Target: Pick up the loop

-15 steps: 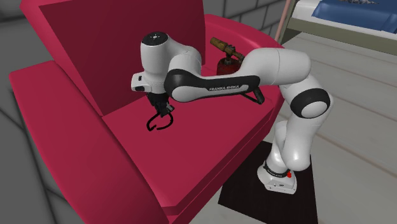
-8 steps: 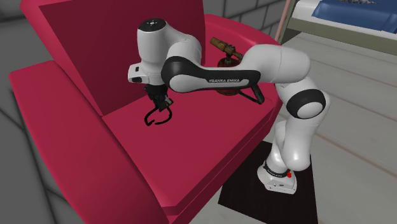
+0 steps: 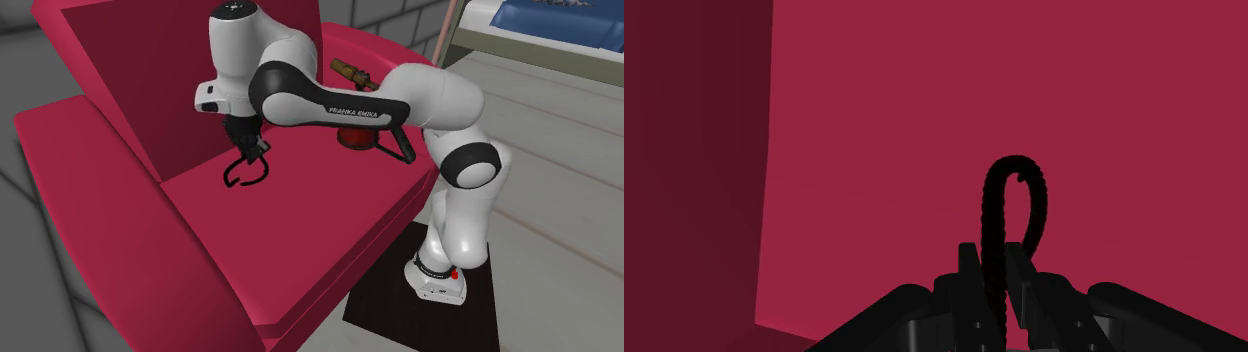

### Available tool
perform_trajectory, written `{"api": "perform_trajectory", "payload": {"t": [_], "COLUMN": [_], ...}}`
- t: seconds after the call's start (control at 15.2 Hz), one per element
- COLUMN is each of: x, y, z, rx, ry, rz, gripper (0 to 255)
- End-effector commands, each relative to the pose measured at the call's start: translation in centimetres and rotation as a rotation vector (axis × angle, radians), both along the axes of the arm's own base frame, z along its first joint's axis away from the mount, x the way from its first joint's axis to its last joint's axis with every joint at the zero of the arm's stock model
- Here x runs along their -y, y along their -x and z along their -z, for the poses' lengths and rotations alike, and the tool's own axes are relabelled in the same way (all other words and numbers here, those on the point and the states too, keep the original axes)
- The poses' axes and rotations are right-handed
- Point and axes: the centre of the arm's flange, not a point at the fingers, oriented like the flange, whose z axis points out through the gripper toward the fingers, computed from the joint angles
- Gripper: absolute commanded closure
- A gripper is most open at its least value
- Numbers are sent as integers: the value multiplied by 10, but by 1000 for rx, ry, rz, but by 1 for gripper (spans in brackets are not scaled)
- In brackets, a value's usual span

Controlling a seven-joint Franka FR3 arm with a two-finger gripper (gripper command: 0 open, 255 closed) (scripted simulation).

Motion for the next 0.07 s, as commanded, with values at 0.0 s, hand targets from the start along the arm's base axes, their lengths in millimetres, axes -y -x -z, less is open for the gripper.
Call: {"api": "perform_trajectory", "payload": {"t": [0.0], "x": [0], "y": [0], "z": [-3], "rx": [0], "ry": [0], "rz": [0], "gripper": [255]}}
